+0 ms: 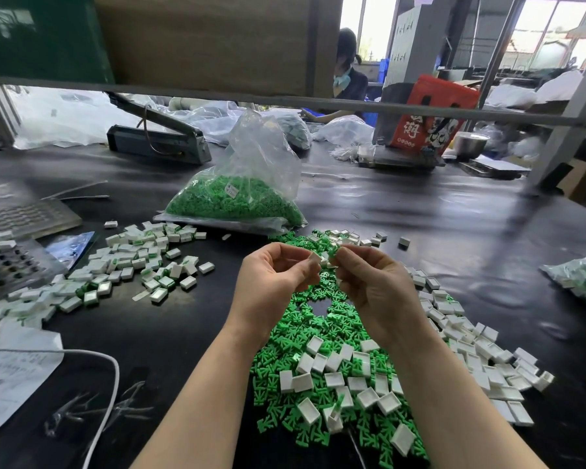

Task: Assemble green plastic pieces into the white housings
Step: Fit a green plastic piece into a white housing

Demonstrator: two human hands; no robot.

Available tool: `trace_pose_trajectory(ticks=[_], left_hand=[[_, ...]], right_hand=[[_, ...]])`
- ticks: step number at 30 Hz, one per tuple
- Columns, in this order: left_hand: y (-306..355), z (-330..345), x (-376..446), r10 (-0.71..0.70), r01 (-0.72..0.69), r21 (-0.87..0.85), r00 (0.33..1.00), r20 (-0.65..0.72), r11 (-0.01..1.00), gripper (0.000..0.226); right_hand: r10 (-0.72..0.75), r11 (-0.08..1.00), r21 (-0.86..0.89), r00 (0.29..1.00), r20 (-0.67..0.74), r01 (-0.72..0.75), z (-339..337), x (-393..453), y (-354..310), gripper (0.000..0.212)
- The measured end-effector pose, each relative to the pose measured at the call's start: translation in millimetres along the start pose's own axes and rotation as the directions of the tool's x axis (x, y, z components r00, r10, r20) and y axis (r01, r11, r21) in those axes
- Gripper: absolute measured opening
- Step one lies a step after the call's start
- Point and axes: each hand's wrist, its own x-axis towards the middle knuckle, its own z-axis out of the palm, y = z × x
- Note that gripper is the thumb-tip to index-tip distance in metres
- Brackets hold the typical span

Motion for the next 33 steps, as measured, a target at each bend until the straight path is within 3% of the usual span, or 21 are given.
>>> trace_pose_trajectory(ticks=[9,20,26,33], left_hand=[[0.2,2.5,-1.5,0.01,-0.01,0.018,1.0,0.025,1.0,0.015],[-1.0,0.2,-0.9,0.06,-0.061,0.032,0.998,0.02,0.998,0.01],[-1.9,-2.3,0.3,0.086,-0.085,0.038,0.996,-0.006,0.996,0.009],[-1.4,-6.0,0.1,0.124,-0.127,0.14,0.992,0.032,0.982,0.007]], right_hand=[[-0.008,0.998,-0.069,1.0,-0.004,0.008,0.5,-0.4,0.5,0.017],[-0.135,0.95,-0.286,0.991,-0.019,0.124,1.9,-2.3,4.3,0.004],[-0.233,0.879,-0.411,0.97,0.068,0.24,3.7,-2.6,5.1,0.007],[-0.269,0.659,-0.664,0.935,0.231,0.353,-3.3,0.6,3.0,0.01]])
